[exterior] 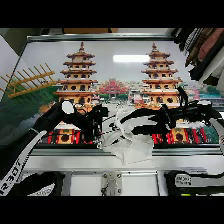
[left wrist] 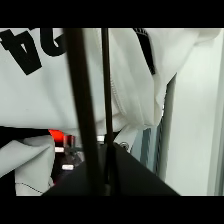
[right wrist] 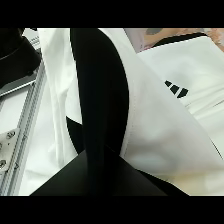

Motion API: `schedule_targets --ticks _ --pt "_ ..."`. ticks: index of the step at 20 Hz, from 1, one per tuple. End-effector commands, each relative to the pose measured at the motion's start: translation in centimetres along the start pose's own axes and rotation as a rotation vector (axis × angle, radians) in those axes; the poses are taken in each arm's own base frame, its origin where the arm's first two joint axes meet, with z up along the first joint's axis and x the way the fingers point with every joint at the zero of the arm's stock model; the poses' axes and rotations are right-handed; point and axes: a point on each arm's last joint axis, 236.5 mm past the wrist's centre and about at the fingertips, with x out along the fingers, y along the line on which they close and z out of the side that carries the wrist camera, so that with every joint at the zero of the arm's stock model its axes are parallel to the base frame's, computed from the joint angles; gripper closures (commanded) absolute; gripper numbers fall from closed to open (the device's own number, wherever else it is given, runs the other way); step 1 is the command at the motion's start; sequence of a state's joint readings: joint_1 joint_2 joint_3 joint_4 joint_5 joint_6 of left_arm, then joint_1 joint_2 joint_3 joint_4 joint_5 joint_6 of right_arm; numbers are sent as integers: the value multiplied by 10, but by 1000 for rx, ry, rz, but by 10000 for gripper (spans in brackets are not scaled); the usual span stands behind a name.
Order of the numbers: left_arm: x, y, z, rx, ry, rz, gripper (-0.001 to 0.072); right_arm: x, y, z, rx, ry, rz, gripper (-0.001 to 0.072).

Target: Fold the clothes and pants, and hang the long-sleeved shirts on hangers.

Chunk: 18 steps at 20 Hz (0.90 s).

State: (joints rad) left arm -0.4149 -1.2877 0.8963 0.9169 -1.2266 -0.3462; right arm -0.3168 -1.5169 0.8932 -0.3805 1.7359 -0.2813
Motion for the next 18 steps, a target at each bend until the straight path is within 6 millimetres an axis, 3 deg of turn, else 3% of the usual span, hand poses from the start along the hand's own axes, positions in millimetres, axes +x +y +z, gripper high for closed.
schedule_targets --ticks 1,2,3,9,11,15,18 --pt "0 1 -2 2 7 2 572 0 -1 0 0 0 -4 695" --pt "-1 1 -2 -7 6 3 334 0 -1 0 0 0 -4 696" --pt "-1 2 -1 -20 5 6 269 0 -1 0 1 0 -3 697" --pt "-6 8 -6 -218 -5 16 269 0 -3 0 0 -1 -11 698" --pt "-18 16 -7 -302 -32 45 269 0 -6 -1 1 3 -24 699" --pt "-49 24 -5 -309 -94 128 269 0 -8 -1 8 5 -34 699" --pt "-61 29 -6 -397 -122 159 269 0 -9 3 5 -14 -39 700"
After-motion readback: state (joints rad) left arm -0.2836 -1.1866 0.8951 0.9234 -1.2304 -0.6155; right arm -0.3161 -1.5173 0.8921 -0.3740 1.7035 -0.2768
